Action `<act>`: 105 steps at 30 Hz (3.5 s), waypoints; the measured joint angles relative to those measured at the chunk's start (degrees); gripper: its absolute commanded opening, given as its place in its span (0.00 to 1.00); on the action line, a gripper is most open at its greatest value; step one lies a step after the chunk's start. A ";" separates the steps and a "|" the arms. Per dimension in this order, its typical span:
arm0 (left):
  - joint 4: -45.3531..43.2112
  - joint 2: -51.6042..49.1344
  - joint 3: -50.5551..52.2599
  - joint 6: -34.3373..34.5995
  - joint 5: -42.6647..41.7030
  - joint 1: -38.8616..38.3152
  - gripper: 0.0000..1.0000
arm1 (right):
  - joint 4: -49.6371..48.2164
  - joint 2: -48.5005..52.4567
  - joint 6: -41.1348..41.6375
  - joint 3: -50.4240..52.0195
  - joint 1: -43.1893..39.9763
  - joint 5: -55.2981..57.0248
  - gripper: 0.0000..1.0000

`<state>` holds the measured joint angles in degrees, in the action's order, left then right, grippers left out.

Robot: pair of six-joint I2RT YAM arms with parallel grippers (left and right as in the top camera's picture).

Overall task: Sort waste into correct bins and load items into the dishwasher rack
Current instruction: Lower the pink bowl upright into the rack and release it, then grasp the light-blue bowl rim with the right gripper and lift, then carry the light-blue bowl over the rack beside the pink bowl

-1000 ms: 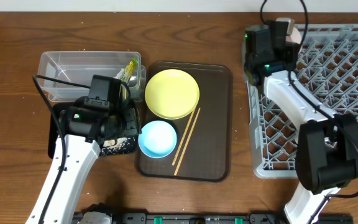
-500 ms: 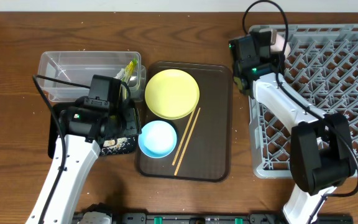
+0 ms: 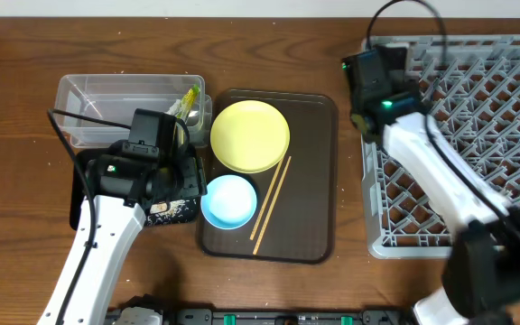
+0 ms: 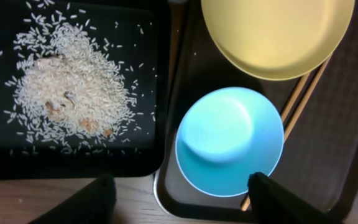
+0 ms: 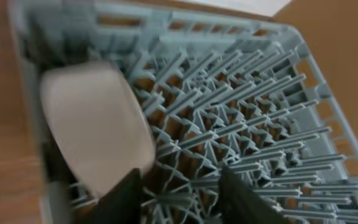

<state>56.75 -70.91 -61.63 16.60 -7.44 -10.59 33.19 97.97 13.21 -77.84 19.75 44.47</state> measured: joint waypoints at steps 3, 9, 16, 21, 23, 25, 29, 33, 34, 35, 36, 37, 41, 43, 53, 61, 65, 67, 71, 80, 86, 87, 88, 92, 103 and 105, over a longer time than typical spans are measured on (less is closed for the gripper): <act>0.37 0.00 0.00 0.04 0.22 0.00 0.72 | 2.82 -5.88 0.02 -0.02 0.00 -7.19 0.47; 3.82 0.00 0.00 1.14 5.35 0.31 0.73 | 8.98 -10.62 -0.04 -0.11 0.09 -31.65 0.48; 6.25 0.00 0.00 7.48 11.34 7.78 0.81 | 12.61 -8.92 -0.04 0.83 3.87 -54.34 0.48; 6.29 0.00 0.00 10.84 11.87 13.60 0.84 | 13.09 -5.53 -0.04 1.11 10.75 -60.00 0.49; 6.29 0.00 0.00 11.45 11.67 14.56 0.84 | 13.05 -3.54 -0.02 1.14 13.70 -60.76 0.49; 6.34 0.00 0.00 11.87 11.65 14.97 0.84 | 12.85 -1.18 0.02 1.14 16.37 -61.33 0.48; 6.45 0.00 0.00 12.00 11.41 15.06 0.85 | 12.33 4.20 1.70 1.16 20.22 -61.72 0.44; 6.47 0.00 0.00 12.13 11.21 15.06 0.85 | 10.32 9.55 4.44 1.27 22.49 -61.90 0.33; 6.47 0.00 0.00 12.13 11.21 15.06 0.85 | 9.84 10.56 4.94 1.36 23.04 -61.90 0.31; 6.47 0.00 0.00 12.13 11.15 15.06 0.85 | 9.38 11.47 5.51 1.42 23.12 -61.88 0.29; 6.47 0.00 0.00 12.13 11.06 15.06 0.85 | 9.09 12.24 6.03 1.44 23.34 -61.79 0.27; 6.49 0.00 0.00 12.13 11.02 15.06 0.85 | 8.81 12.98 6.69 1.46 23.58 -61.51 0.22; 6.67 0.00 0.00 12.13 10.84 15.06 0.85 | 7.98 14.45 9.11 1.55 23.67 -60.74 0.12; 6.71 0.00 0.00 12.13 10.82 15.06 0.85 | 7.08 14.49 9.84 1.55 23.67 -60.46 0.06; 6.73 0.00 0.00 12.13 10.82 15.06 0.85 | 7.04 12.33 10.67 1.68 22.14 -59.04 0.01; 6.73 0.00 0.00 12.13 10.82 15.06 0.85 | 9.07 -4.61 9.81 1.84 13.00 -51.06 0.01; 6.73 0.00 0.00 12.13 10.82 15.06 0.85 | 6.82 -12.92 9.29 1.84 6.75 -38.99 0.01; 6.75 0.00 0.00 12.13 10.82 15.06 0.85 | 3.45 -15.10 7.50 1.84 3.76 -31.98 0.01; 6.71 0.00 0.00 12.13 10.82 15.06 0.85 | -5.03 -15.96 0.70 1.79 -1.44 -20.61 0.01; 6.69 0.00 0.00 12.13 10.84 15.06 0.85 | -20.55 -11.96 -13.18 1.81 -11.85 -2.82 0.01; 6.75 0.00 0.00 12.13 10.82 15.06 0.85 | -27.08 -4.57 -22.23 1.81 -17.86 1.49 0.01; 6.71 0.00 0.00 12.13 10.80 15.06 0.85 | -27.74 -3.04 -23.23 1.81 -18.69 2.38 0.01; 6.73 0.00 0.00 12.13 10.80 15.06 0.85 | -28.35 -1.88 -23.91 1.81 -19.26 3.10 0.01; 6.75 0.00 0.00 12.13 10.80 15.06 0.85 | -31.45 2.93 -25.75 1.81 -21.31 5.86 0.01; 6.73 0.00 0.00 12.13 10.82 15.06 0.85 | -33.46 10.23 -26.86 1.81 -22.03 7.78 0.01; 6.73 0.00 0.00 12.13 10.82 15.06 0.85 | -33.55 11.19 -26.93 1.81 -22.03 8.11 0.01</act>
<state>63.48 -70.91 -61.63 28.73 3.38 4.47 -0.36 109.16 -13.72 -76.03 -2.28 52.58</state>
